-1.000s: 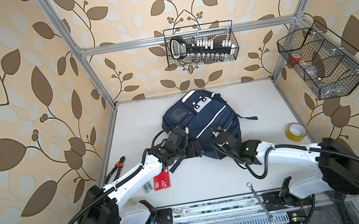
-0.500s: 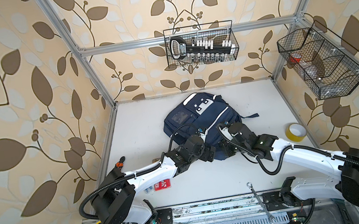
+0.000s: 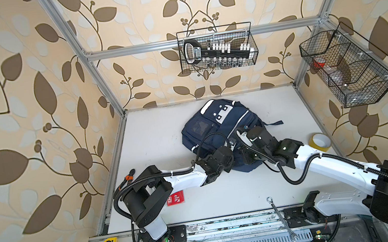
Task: Pack books, pencil case, and school supplies into a backpack
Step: Zip the student bag at the center of the table.
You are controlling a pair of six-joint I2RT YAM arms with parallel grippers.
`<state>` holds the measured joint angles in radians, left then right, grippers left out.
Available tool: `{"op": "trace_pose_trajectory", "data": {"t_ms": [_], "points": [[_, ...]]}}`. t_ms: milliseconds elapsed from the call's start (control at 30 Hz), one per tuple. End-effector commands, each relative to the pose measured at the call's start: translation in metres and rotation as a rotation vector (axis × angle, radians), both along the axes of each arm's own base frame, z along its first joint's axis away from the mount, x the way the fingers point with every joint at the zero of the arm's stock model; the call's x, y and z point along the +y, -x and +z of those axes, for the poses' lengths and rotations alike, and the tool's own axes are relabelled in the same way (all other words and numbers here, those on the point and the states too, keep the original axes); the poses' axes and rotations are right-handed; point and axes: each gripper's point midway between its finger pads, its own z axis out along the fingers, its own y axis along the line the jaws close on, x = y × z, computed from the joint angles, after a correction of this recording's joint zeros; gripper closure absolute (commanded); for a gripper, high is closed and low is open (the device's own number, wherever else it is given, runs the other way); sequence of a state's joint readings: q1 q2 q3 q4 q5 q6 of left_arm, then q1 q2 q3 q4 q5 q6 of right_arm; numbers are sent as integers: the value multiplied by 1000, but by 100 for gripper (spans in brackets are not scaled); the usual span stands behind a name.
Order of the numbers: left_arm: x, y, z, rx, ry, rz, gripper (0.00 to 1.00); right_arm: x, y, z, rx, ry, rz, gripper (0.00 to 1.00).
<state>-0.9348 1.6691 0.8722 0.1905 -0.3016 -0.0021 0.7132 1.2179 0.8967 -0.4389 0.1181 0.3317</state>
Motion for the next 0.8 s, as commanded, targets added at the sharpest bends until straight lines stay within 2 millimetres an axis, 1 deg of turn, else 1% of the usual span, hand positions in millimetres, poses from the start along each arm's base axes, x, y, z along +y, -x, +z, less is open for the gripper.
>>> {"op": "trace_pose_trajectory", "data": {"t_ms": [0,33,100,167,233,333,367,433,467,533,567,600,633,667,700,767], "points": [[17,-14,23,-52,46,112,100,-27,-16,41,-113,87,-140,100],[22,-12,24,-50,51,129,100,-39,-19,41,-111,118,-184,100],[32,-9,28,-53,76,159,100,-60,-25,45,-94,119,-250,100],[40,-7,31,-58,89,178,100,-72,-30,46,-84,99,-281,100],[48,-6,34,-62,91,203,100,-84,-37,41,-68,98,-315,100],[61,-6,42,-71,109,235,100,-92,-49,32,-47,96,-335,100],[66,-6,49,-80,131,245,100,-94,-54,30,-50,99,-345,100],[79,-8,55,-85,143,281,100,-99,-66,27,-53,113,-370,100],[90,-11,57,-84,154,313,100,-100,-73,26,-59,113,-373,100],[114,-18,58,-56,191,386,100,-100,-89,21,-63,122,-380,100],[129,-25,57,-39,213,437,100,-97,-93,16,-41,127,-370,100],[144,-33,56,-26,218,489,100,-91,-93,16,-22,111,-352,100],[157,-43,55,-14,211,534,100,-80,-89,19,-23,80,-321,100],[170,-55,51,20,205,589,100,-66,-81,25,-44,36,-281,100],[180,-70,49,57,217,627,100,-54,-70,29,-54,-12,-256,100],[192,-98,33,138,220,677,100,-32,-46,26,-14,-103,-209,100]]}}
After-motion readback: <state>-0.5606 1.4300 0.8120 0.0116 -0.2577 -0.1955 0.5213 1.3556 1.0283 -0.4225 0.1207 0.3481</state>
